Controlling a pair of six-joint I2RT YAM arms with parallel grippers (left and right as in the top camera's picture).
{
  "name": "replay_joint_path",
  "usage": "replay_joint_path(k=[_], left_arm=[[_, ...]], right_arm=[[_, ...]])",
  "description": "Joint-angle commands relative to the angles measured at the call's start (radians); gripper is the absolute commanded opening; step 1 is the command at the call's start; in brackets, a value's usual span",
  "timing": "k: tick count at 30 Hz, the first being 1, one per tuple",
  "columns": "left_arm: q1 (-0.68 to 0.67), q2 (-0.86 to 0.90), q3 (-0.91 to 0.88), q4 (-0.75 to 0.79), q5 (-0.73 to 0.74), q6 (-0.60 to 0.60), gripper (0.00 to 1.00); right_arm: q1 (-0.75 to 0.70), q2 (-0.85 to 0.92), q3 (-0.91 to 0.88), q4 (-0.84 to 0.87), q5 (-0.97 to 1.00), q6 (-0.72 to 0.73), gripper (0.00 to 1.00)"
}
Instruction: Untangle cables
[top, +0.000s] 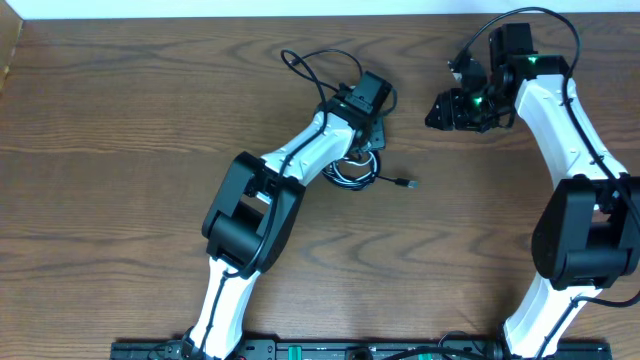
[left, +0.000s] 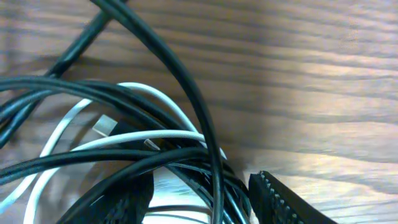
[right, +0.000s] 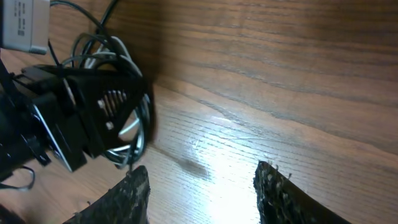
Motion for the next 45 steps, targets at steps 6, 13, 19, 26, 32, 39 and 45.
replay_joint_path(k=[6,13,19,26,32,39,45], left_arm=[[0.099,-0.102,-0.003,-0.192,-0.038,0.041,0.55],[0.118,-0.117,0.013,-0.314,0.018,0.043,0.55],[0.167,-0.190,0.039,-0.414,0.018,0.047,0.55],[0.259,-0.220,0.024,-0.544,0.022,0.047,0.54],[0.264,-0.216,-0.015,-0.539,0.046,0.047,0.53],[0.265,-0.211,-0.037,-0.509,0.064,0.046,0.53],[0.265,-0.211,-0.039,-0.483,0.082,0.039,0.53]], right_arm=[[0.016,-0.003,0.000,0.001,-0.003,0.003,0.53],[0.075,-0.003,0.000,0.045,-0.003,0.003,0.55],[0.126,-0.003,0.000,0.068,-0.003,0.004,0.55],[0.239,-0.003,-0.002,0.140,-0.002,0.053,0.47],[0.341,0.029,-0.006,0.206,0.046,0.094,0.35],[0.417,0.131,-0.006,0.237,0.146,0.081,0.23],[0.435,0.194,-0.006,0.256,0.193,0.020,0.21]])
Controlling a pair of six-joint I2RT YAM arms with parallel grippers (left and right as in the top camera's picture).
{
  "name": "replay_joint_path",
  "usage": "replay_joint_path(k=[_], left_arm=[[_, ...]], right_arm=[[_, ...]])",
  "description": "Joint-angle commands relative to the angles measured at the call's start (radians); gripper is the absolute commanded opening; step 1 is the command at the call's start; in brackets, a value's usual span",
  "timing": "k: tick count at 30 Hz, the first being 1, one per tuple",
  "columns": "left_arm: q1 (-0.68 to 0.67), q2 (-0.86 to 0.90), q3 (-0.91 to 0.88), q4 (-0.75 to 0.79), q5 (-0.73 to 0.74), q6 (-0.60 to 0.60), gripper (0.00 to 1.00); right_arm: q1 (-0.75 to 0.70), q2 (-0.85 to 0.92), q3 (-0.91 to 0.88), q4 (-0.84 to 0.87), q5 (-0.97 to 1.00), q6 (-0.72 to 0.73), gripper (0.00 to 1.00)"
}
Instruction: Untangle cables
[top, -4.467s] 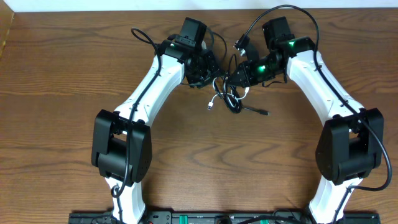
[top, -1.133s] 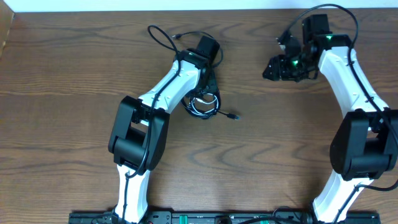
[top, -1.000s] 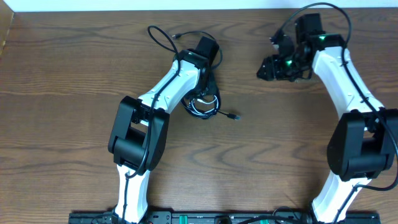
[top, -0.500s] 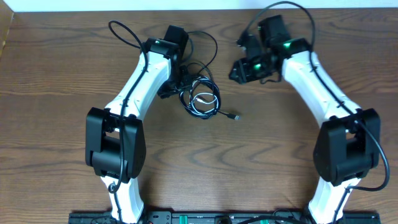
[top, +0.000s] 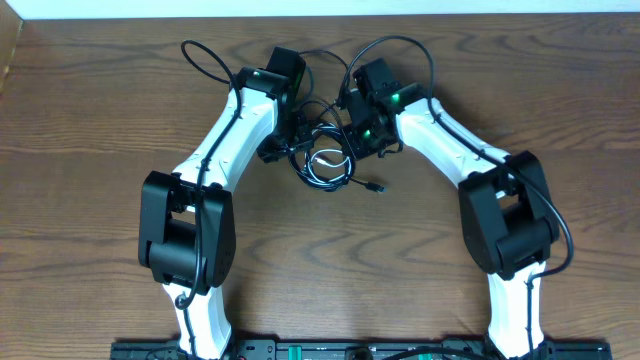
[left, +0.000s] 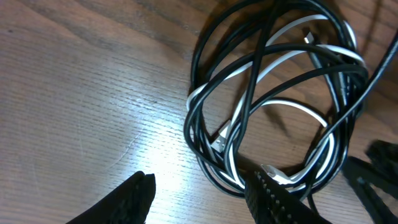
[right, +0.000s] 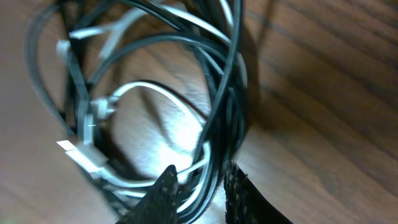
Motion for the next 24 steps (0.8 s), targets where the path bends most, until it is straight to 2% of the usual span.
replay_joint_path(k=[1,19,24], left_arm=[[0.001,0.013,-0.006,0.005,0.010,0.006,0.53],[-0.002,0.013,-0.006,0.019,0.028,0.006,0.53],[-0.002,0.013,-0.006,0.019,0.028,0.006,0.53]], right_arm=[[0.011,0.020,-0.002,0.013,0.052,-0.056,0.21],[0.035,0.051,-0.003,0.011,0.128,-0.098,0.20],[0.035,0.081,-0.003,0.003,0.135,-0.117,0.14]])
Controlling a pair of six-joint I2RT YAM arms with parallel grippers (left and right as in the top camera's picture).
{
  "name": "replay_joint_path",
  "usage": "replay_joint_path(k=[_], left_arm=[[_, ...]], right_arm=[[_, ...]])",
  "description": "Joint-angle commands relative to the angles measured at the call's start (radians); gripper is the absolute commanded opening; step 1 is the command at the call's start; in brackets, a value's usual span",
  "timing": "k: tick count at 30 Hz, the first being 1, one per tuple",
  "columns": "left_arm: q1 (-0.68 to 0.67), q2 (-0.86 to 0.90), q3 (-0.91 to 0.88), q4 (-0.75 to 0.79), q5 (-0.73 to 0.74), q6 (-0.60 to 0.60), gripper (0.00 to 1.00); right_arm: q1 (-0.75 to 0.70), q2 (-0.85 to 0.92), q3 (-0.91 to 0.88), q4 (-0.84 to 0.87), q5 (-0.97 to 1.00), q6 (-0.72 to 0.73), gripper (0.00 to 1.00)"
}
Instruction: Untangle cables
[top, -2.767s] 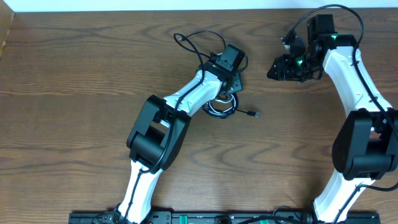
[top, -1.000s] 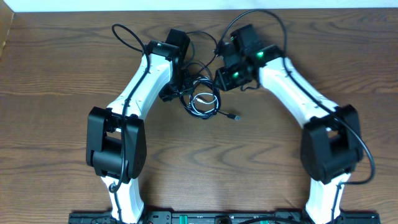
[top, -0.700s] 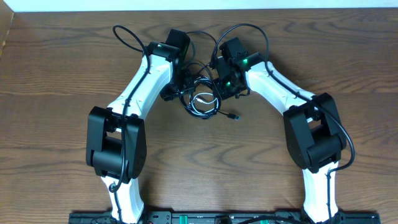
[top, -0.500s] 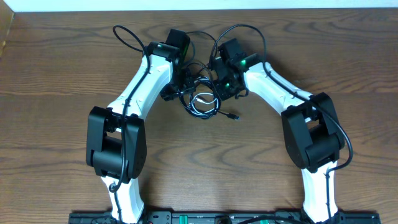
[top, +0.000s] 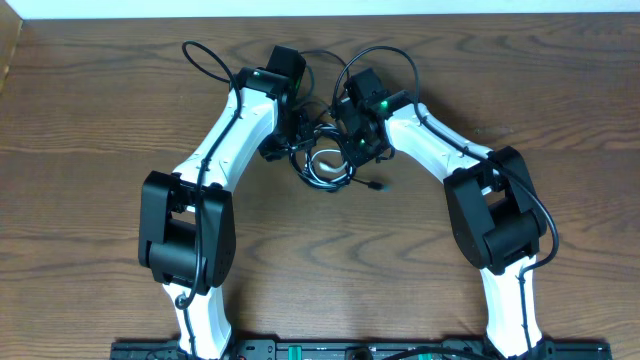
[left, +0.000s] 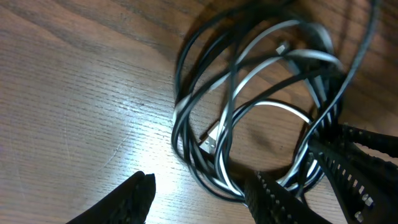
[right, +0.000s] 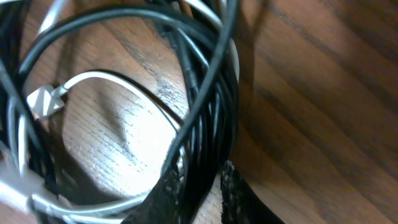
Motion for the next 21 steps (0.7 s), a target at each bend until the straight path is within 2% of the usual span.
replay_joint_path(k=[1,4,8,14,18,21], left_arm=[[-0.002,0.013,-0.006,-0.001,0.001,0.006,0.53],[-0.002,0.013,-0.006,0.004,0.001,-0.002,0.53],[-0.001,0.013,-0.006,0.031,0.018,-0.020,0.53],[-0.001,0.013,-0.006,0.157,0.185,0.008,0.54],[-0.002,0.013,-0.006,0.260,0.356,0.056,0.61],[-0.002,0.013,-0.006,0.295,0.414,0.056,0.69]], right_arm=[[0.006,0.029,-0.002,-0.010,0.051,-0.025,0.09],[0.005,0.029,-0.002,-0.016,0.090,-0.006,0.01],[0.000,0.006,0.002,-0.059,0.101,0.013,0.01],[-0.024,-0.118,0.002,-0.104,0.002,-0.016,0.01],[-0.057,-0.191,0.002,-0.120,-0.137,-0.076,0.01],[-0.079,-0.212,0.002,-0.147,-0.255,-0.127,0.01]])
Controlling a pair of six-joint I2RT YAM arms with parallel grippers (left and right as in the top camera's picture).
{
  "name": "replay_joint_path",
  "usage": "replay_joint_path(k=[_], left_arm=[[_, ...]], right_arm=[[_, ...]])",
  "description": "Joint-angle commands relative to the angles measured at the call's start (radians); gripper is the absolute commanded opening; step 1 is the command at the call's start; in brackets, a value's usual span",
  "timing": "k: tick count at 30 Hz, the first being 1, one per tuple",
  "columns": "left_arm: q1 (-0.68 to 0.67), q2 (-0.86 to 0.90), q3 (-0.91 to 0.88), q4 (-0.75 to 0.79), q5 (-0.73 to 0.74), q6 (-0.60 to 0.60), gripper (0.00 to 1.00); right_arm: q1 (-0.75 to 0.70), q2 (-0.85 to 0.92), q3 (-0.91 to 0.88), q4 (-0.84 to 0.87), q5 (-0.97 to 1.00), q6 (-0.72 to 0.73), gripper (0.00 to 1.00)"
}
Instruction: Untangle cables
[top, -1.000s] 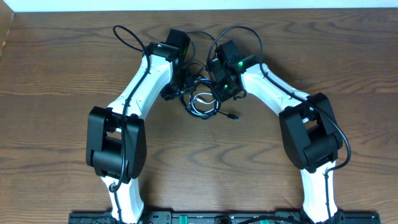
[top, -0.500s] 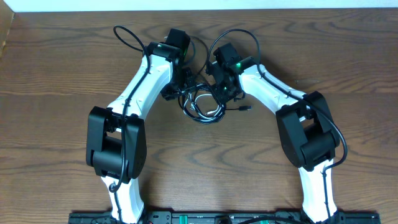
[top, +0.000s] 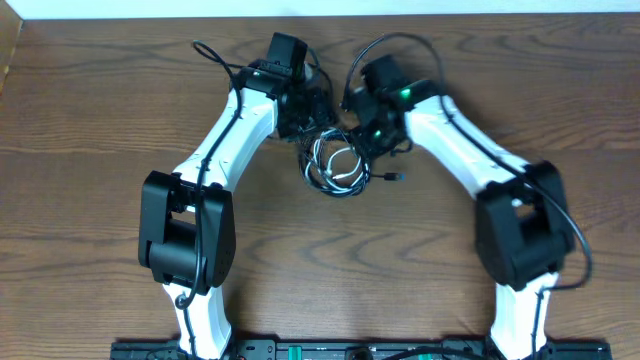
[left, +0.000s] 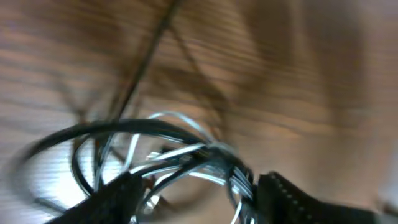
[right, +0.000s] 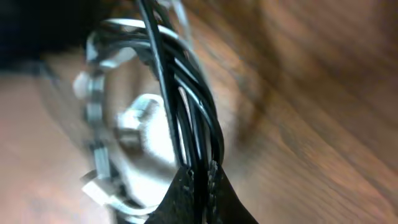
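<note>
A tangle of black and white cables (top: 336, 166) lies on the table between my two arms, with a plug end (top: 398, 177) sticking out to the right. My right gripper (right: 200, 177) is shut on a bunch of black strands (right: 186, 106) at the tangle's upper right edge (top: 368, 138). My left gripper (left: 199, 186) stands open at the tangle's upper left (top: 308, 112). Black and white loops (left: 186, 152) run between its spread fingers (left: 292, 196). The left wrist view is blurred.
The brown wooden table (top: 100, 200) stretches out on all sides. Thin black leads of the arms (top: 215, 55) loop over the far part of the table behind both wrists. A light strip (top: 320, 8) runs along the far edge.
My right gripper, then nearly shut around the black strands, is now shut tight on them and has shifted right. The tangle and its plug end moved right. My left gripper moved over the loops.
First my left gripper was down on the tangle and my right arm stood off at the far right. Then both grippers flanked the tangle, the right one narrowing on black strands. Now the right is shut on them and the tangle has shifted.
</note>
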Motion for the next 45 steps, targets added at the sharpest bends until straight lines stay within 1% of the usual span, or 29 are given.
replay_joint_path(k=[1,3,4,8,13,16,20,23,26,27,29,31,34,37,39,41,43,45], left_arm=[[-0.002,0.013,-0.003,0.021,0.146,0.031,0.72],[-0.002,0.013,-0.003,0.025,0.148,0.031,0.75],[-0.002,0.013,-0.003,0.024,0.148,0.031,0.77],[-0.002,0.013,-0.003,0.023,0.148,0.035,0.77],[-0.002,0.013,-0.003,0.018,0.140,0.046,0.77],[-0.002,0.013,-0.003,0.005,0.140,0.054,0.76],[-0.002,0.013,-0.003,-0.019,0.142,0.054,0.77],[-0.002,0.013,-0.003,-0.033,0.176,0.066,0.76],[-0.002,0.013,-0.003,-0.033,0.269,0.107,0.71],[-0.002,0.013,-0.003,-0.033,0.300,0.121,0.68],[-0.002,0.013,-0.003,-0.034,0.357,0.154,0.64],[-0.002,0.013,-0.003,-0.042,0.375,0.169,0.62],[-0.001,0.013,-0.003,-0.048,0.356,0.169,0.61],[-0.001,0.013,-0.003,-0.044,0.315,0.165,0.61],[-0.002,0.013,-0.003,-0.043,0.315,0.165,0.61],[-0.005,0.013,-0.003,-0.043,0.315,0.165,0.61],[-0.011,0.013,-0.003,-0.042,0.313,0.164,0.61],[-0.021,0.013,-0.003,-0.042,0.286,0.142,0.61]], right_arm=[[-0.032,-0.062,0.002,-0.031,-0.209,-0.097,0.01],[-0.045,-0.063,0.002,-0.059,-0.291,-0.134,0.01],[-0.059,-0.063,0.002,-0.081,-0.372,-0.174,0.01],[-0.088,-0.064,0.002,-0.092,-0.528,-0.221,0.01],[-0.153,-0.064,0.002,-0.105,-0.803,-0.299,0.01],[-0.195,-0.064,0.002,-0.129,-0.932,-0.344,0.01],[-0.239,-0.064,0.002,-0.143,-1.049,-0.366,0.01],[-0.250,-0.064,0.002,-0.132,-1.090,-0.365,0.01],[-0.254,-0.064,0.002,-0.118,-1.091,-0.361,0.01],[-0.255,-0.064,0.002,-0.110,-1.091,-0.351,0.01],[-0.262,-0.064,0.002,-0.075,-1.086,-0.308,0.01],[-0.271,-0.064,0.002,-0.030,-1.054,-0.243,0.01],[-0.282,-0.064,0.002,0.017,-0.906,-0.128,0.01],[-0.281,-0.064,0.002,0.009,-0.726,-0.076,0.01],[-0.281,-0.064,0.002,-0.012,-0.634,-0.064,0.04],[-0.282,-0.064,0.002,-0.036,-0.563,-0.057,0.11],[-0.282,-0.064,0.002,-0.055,-0.491,-0.034,0.20],[-0.282,-0.064,0.002,-0.070,-0.464,-0.034,0.27]])
